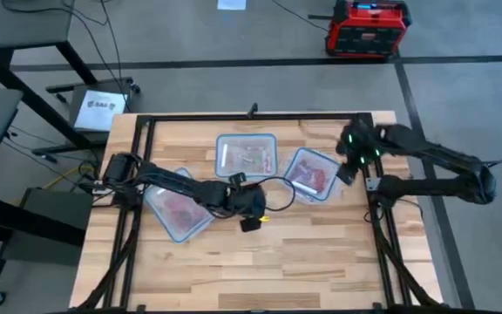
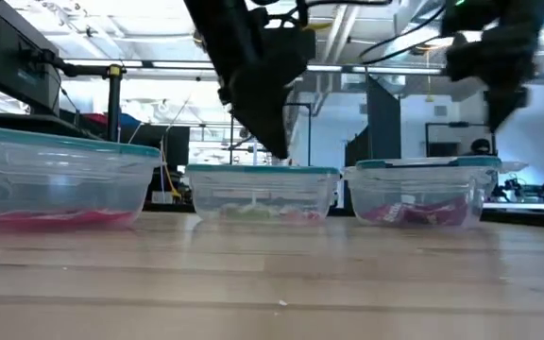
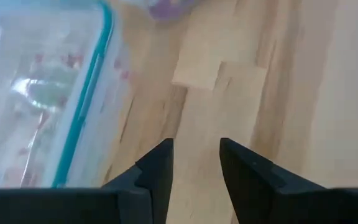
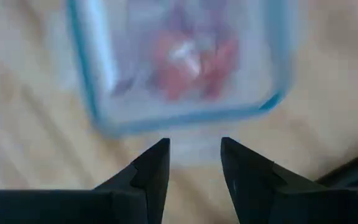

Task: Sort candy
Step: Close the middle right transparent bin

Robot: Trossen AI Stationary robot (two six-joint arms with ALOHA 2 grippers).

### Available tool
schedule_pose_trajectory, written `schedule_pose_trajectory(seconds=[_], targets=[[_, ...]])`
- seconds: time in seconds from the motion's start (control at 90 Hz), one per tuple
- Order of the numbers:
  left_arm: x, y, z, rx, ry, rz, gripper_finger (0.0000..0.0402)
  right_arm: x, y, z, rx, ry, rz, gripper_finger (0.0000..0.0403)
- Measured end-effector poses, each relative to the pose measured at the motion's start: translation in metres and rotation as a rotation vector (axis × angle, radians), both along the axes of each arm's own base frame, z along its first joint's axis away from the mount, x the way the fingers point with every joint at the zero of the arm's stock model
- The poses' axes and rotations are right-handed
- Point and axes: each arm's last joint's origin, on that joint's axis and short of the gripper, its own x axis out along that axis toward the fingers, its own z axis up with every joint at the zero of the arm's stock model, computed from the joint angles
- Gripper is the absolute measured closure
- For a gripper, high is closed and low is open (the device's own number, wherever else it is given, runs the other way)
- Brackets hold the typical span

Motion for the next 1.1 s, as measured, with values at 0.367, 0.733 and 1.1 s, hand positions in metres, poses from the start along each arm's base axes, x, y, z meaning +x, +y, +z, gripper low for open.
schedule_pose_trajectory(seconds=[0.367, 0.733, 1.1], targets=[[0.002, 0.013, -0.001, 0.016, 0.015, 0.008, 0.0283, 0.014, 0.062, -0.059, 0.031, 0.014, 0.006, 0.0271], [0.002, 0.012, -0.001, 0.012, 0.014, 0.013, 0.0283, 0.069, 0.06, -0.071, -0.03, -0.131, 0.067, 0.0271], [0.001, 0.008, -0.002, 0.007, 0.015, 0.009, 0.0283, 0.06, 0.072, -0.035, -0.046, -0.141, 0.169, 0.0271]])
